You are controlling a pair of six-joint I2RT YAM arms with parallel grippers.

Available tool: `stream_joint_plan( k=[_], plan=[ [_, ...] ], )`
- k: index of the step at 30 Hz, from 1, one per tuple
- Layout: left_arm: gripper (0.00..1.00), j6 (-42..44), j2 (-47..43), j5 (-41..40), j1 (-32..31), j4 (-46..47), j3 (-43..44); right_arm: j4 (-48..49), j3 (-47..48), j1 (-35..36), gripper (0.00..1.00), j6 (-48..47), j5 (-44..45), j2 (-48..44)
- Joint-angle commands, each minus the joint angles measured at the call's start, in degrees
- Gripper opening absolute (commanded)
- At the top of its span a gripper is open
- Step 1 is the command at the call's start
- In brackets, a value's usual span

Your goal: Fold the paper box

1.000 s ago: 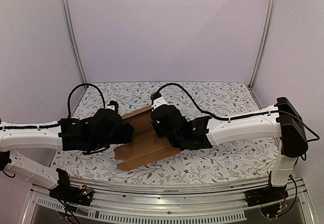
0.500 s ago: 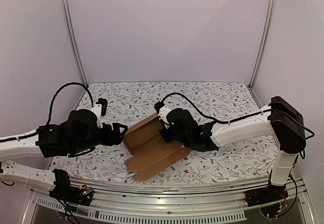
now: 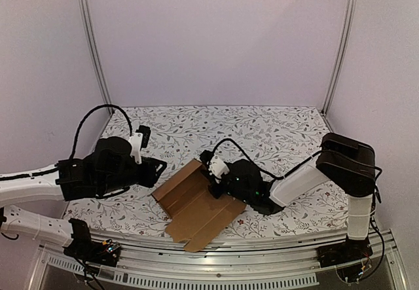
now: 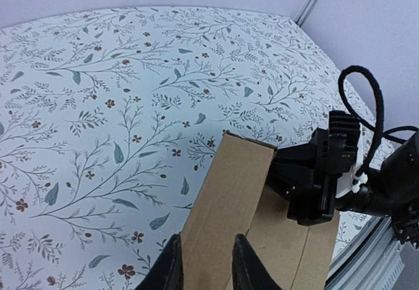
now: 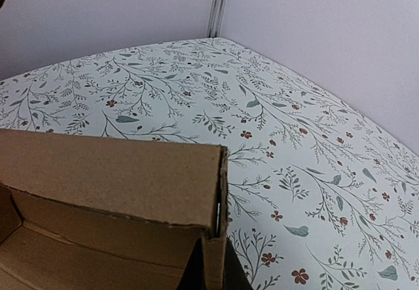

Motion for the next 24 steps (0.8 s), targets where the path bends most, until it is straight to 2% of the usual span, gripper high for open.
stream_joint_plan(
  k=[1,3,4,9,15,24],
  plan=[
    [0.16,1.95,2.9,5.67,2.8,4.42,2.16,18.49,-3.05,-0.37,0.0,-2.2,-3.4,3.9],
    [0.01,2.23,4.53,8.12,4.06,5.78,2.77,21.34,-3.53,-0.55,0.0,-2.01,-4.12,5.75],
    [0.0,2.26,5.36,9.46,4.68,6.72,2.96,22.43,-3.64,-0.73,0.0,-1.78,-4.61,6.52],
    [0.0,2.87,10.53,14.73,6.53,12.07,4.18,28.31,-4.1,-0.93,0.0,-0.68,-5.07,10.56],
    [0.0,3.19,18.67,20.11,7.4,17.31,7.12,30.14,-4.1,-0.93,0.0,-0.61,-4.89,13.1],
    [0.0,2.44,29.38,24.34,7.94,19.75,11.71,32.8,-4.7,-0.95,0.0,0.37,-4.51,16.27]
  ],
)
